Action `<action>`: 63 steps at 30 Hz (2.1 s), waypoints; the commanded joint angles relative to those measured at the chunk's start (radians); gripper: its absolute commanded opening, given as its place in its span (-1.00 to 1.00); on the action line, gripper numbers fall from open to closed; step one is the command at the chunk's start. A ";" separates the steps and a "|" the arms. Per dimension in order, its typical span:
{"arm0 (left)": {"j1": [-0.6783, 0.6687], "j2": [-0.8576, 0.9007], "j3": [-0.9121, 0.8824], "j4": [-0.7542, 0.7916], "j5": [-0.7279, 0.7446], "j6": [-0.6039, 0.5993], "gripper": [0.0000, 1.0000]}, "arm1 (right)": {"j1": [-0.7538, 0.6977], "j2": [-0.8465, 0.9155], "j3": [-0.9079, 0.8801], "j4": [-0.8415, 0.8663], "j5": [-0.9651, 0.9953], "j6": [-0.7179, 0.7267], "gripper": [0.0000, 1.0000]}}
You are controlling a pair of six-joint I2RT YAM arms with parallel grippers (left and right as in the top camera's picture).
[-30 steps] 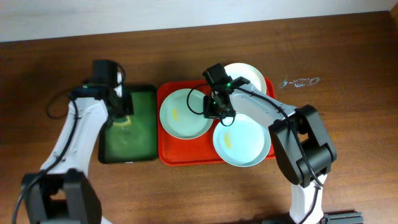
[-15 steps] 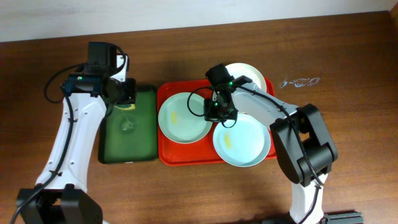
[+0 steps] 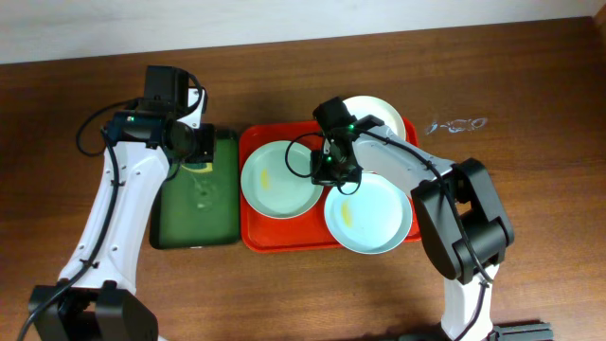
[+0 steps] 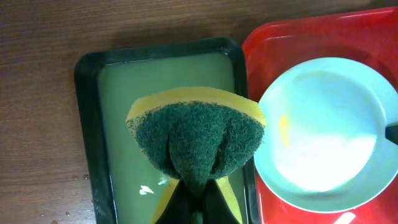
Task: Clean dirty plates on tray and stack at the side
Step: 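Scrub the left light-green plate with the held sponge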
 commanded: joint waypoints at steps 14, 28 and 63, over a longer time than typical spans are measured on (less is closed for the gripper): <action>-0.102 0.125 0.011 0.000 0.116 -0.082 -1.00 | -0.006 0.011 -0.002 -0.008 -0.002 -0.013 -0.92; -0.230 0.364 0.011 0.141 0.101 -0.205 -1.00 | -0.006 0.011 -0.002 -0.008 -0.002 -0.013 -0.92; -0.262 0.351 -0.154 0.216 0.111 -0.274 -1.00 | -0.006 0.011 -0.002 -0.008 -0.002 -0.013 -0.92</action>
